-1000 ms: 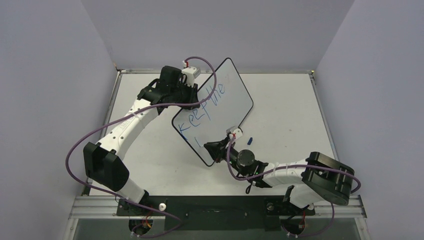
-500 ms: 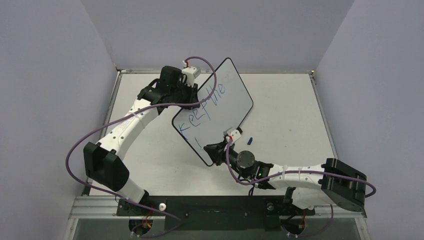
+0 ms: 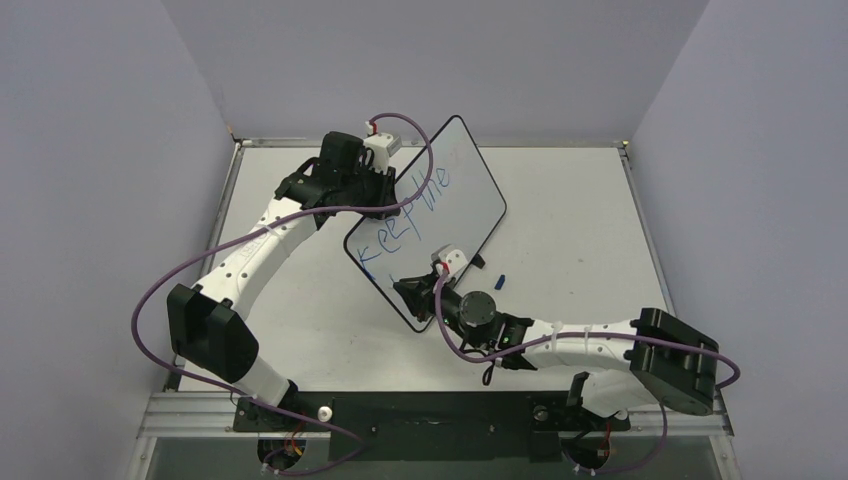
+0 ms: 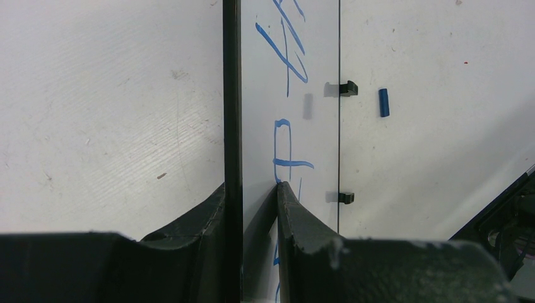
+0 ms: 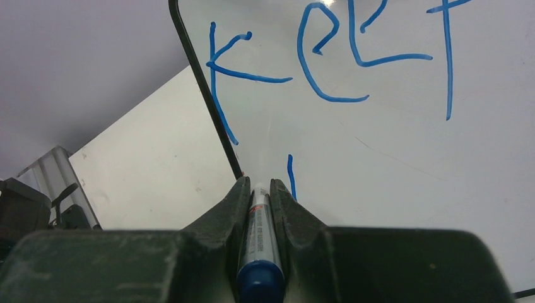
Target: Write a sentence on the whiteboard
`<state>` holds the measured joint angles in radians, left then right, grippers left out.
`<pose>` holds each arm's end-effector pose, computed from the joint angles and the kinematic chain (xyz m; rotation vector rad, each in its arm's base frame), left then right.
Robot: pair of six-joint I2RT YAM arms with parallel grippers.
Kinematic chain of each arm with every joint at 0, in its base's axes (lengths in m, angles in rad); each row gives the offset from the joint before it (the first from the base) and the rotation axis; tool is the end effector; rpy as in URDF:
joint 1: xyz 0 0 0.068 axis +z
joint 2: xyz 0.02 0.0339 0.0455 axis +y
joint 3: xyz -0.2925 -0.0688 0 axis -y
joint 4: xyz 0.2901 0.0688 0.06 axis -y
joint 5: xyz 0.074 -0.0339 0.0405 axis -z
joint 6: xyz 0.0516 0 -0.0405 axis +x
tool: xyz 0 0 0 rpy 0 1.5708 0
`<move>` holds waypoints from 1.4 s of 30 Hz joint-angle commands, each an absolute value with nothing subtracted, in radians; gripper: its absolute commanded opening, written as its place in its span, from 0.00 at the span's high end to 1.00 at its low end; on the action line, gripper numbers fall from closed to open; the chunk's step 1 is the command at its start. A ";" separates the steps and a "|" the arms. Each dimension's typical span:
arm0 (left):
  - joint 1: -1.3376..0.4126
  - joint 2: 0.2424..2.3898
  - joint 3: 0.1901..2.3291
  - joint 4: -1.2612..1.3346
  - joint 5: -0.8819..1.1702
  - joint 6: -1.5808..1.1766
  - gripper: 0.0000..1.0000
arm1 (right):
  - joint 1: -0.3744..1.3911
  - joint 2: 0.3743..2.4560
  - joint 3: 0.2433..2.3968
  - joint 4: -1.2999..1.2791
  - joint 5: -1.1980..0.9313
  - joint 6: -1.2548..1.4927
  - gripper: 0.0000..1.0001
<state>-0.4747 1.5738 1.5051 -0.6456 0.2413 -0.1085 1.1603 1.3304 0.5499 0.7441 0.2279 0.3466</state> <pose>0.3574 -0.1975 0.3646 0.5497 2.2620 -0.5749 0.1395 0.2914 0.2316 -0.4965 1.6225 0.9718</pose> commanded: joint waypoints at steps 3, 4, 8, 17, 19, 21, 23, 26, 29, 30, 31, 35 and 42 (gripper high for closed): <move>-0.512 1.646 1.442 -0.657 0.146 -0.016 1.00 | 1.157 1.366 0.602 0.756 0.241 0.335 1.00; -0.512 1.646 1.442 -0.658 0.146 -0.015 1.00 | 1.157 1.370 0.604 0.755 0.243 0.336 1.00; -0.512 1.645 1.442 -0.657 0.147 -0.016 1.00 | 1.145 1.380 0.601 0.752 0.254 0.341 1.00; -0.513 1.646 1.442 -0.657 0.150 -0.018 1.00 | 1.079 1.360 0.578 0.731 0.264 0.343 1.00; -0.513 1.646 1.442 -0.657 0.151 -0.018 1.00 | 1.066 1.359 0.576 0.728 0.263 0.344 1.00; -0.514 1.647 1.441 -0.657 0.150 -0.018 1.00 | 1.058 1.358 0.575 0.729 0.258 0.343 1.00; -0.514 1.648 1.441 -0.657 0.150 -0.018 1.00 | 1.056 1.348 0.572 0.727 0.253 0.340 1.00; -0.514 1.649 1.441 -0.657 0.151 -0.017 1.00 | 1.055 1.310 0.561 0.713 0.251 0.321 1.00; -0.514 1.653 1.443 -0.658 0.153 -0.018 1.00 | 1.054 1.247 0.552 0.701 0.241 0.300 1.00; -0.514 1.653 1.445 -0.659 0.154 -0.018 1.00 | 1.054 1.239 0.552 0.695 0.236 0.297 1.00; -0.514 1.654 1.445 -0.658 0.156 -0.019 1.00 | 1.055 1.225 0.554 0.688 0.228 0.291 1.00; -0.514 1.652 1.445 -0.660 0.155 -0.019 1.00 | 1.053 1.226 0.562 0.700 0.191 0.288 1.00; -0.514 1.652 1.443 -0.659 0.152 -0.019 1.00 | 1.053 1.289 0.595 0.734 0.162 0.308 1.00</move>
